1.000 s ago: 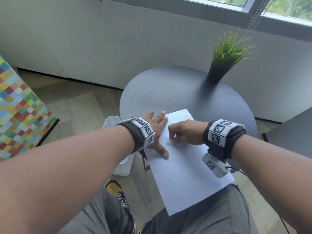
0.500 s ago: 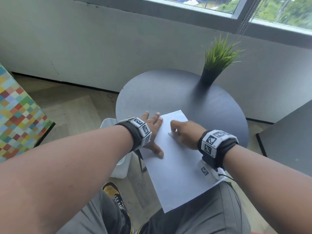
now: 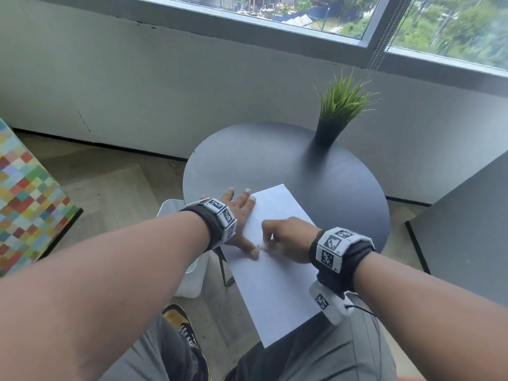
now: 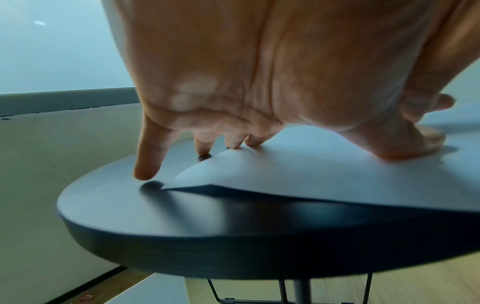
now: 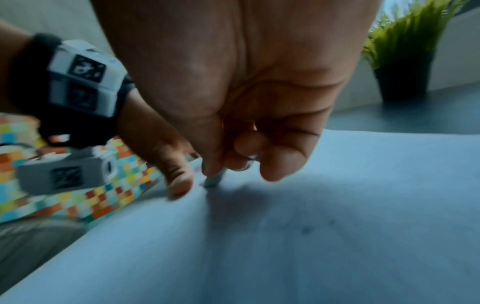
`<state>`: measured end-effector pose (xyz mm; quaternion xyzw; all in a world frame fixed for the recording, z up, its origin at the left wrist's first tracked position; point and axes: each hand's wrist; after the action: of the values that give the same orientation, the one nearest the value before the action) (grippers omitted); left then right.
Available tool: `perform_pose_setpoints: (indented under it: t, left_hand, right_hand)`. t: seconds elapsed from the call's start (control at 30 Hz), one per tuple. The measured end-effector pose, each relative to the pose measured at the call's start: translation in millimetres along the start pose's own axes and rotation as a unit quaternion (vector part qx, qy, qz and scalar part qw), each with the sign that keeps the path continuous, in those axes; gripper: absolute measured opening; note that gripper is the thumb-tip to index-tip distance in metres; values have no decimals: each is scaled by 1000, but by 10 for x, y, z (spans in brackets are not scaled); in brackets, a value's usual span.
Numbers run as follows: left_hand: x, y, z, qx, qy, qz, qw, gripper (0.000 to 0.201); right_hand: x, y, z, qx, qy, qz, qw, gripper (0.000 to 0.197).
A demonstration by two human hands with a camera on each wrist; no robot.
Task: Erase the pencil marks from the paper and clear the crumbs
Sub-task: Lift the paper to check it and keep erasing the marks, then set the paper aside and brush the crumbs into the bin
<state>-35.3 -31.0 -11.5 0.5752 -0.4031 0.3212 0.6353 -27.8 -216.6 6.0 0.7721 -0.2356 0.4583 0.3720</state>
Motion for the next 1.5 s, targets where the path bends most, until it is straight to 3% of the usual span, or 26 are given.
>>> perform_pose_setpoints:
  t: [0.1, 0.17, 0.27, 0.43, 0.6, 0.77, 0.9, 0.97, 1.07, 1.17, 1.27, 1.37, 1.43, 1.5]
  left_hand:
    - [-20, -9, 16, 4, 11, 3, 1000, 146]
    - [-26, -2, 14, 6, 13, 1, 1000, 146]
    - [-16, -1, 29, 10, 6, -7, 1000, 146]
    - [-28, -4, 62, 5, 7, 0, 1000, 144]
    - [-58, -4, 44, -2, 13, 6, 1000, 143]
    - [-27, 29, 54, 2, 13, 8, 1000, 143]
    - [5, 53, 42, 4, 12, 9, 1000, 141]
    - [-8, 66, 15, 6, 14, 15, 1000, 141]
    - [-102, 135, -58, 16, 39, 51, 998, 127]
    - [-188, 292, -180, 53, 93, 109, 988, 106]
    - [-273, 501, -336, 126, 174, 194, 957, 86]
    - [-401, 679, -408, 228, 242, 266, 905, 68]
    - [-503, 690, -436, 292, 342, 251, 857, 63]
    - [-605, 649, -439, 317, 506, 171, 784, 64]
  right_hand:
    - [109, -118, 166, -103, 3, 77, 992, 21]
    - [49, -137, 79, -94, 21, 71, 993, 18]
    - [-35, -153, -99, -22, 12, 3, 1000, 18]
    - [194, -464, 126, -142, 11, 89, 986, 21]
    - [173, -446, -34, -33, 44, 27, 998, 9]
    - [315, -293, 405, -154, -3, 87, 984, 20]
    - [133, -96, 420, -119, -44, 61, 990, 21]
    - [181, -1, 575, -135, -64, 87, 985, 21]
    - [269, 164, 1009, -207, -114, 159, 959, 22]
    - [226, 363, 1342, -255, -148, 177, 939, 10]
    - [135, 508, 1396, -295, -78, 183, 935, 11]
    - [-11, 553, 1125, -245, -69, 198, 947, 22]
    - [-127, 539, 886, -188, -52, 154, 969, 30]
    - [-197, 516, 704, -180, -20, 119, 976, 38]
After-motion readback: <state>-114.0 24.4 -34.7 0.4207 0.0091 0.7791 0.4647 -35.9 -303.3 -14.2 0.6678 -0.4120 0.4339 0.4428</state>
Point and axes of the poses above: each hand's wrist, its own y-axis away from the middle knuckle, its own x-axis out of the back of the hand, z = x × y, and after that the axes turned 2 degrees about z, right-handed
